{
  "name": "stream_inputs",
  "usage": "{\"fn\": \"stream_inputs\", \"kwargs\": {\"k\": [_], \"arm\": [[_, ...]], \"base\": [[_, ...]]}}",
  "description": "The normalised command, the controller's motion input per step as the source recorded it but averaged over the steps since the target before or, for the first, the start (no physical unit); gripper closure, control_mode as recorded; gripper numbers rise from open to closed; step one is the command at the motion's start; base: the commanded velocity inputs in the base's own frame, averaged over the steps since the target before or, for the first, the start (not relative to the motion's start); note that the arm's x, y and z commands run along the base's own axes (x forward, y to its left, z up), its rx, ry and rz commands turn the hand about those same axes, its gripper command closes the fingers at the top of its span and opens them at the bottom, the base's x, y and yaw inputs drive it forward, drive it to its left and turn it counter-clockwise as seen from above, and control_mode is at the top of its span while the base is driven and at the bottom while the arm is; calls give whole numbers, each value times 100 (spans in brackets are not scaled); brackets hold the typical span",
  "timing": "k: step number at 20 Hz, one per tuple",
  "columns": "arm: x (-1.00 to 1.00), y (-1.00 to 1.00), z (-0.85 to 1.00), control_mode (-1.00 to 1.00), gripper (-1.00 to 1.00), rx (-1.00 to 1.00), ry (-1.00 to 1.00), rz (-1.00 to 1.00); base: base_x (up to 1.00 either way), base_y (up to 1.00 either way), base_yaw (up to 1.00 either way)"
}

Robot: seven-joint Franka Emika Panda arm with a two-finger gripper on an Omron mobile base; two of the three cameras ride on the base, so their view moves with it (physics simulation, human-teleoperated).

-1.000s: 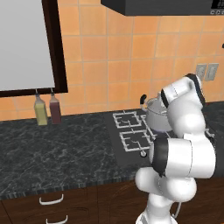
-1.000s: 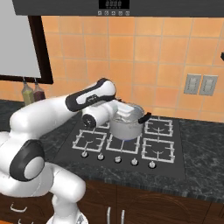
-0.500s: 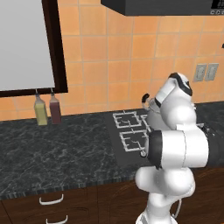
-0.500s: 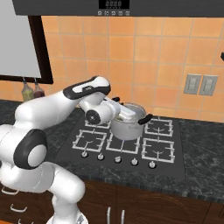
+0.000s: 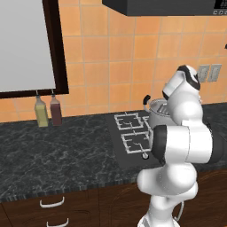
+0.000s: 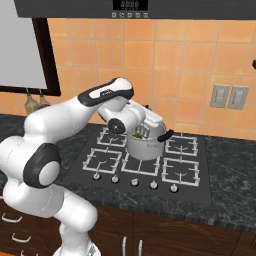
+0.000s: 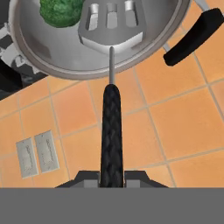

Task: Put the lime and broccoli in the pot. Retrieve the spatula and lightly stir the vegetables in the pot.

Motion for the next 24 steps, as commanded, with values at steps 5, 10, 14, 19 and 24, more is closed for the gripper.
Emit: {"fn": "stream_inputs", "kwargs": {"k": [5, 10, 14, 19, 24], "arm": [[-1, 8, -20, -100, 100, 0, 1, 0], [-1, 13, -45, -100, 100, 0, 18, 0], [0, 0, -29, -100, 100, -7, 8, 0], [0, 0, -4, -100, 100, -7, -1, 2], [-5, -1, 0, -100, 100, -15, -2, 0]], "base": [[0, 0, 0], [0, 0, 0], [0, 0, 0], [0, 0, 0], [0, 0, 0]]}}
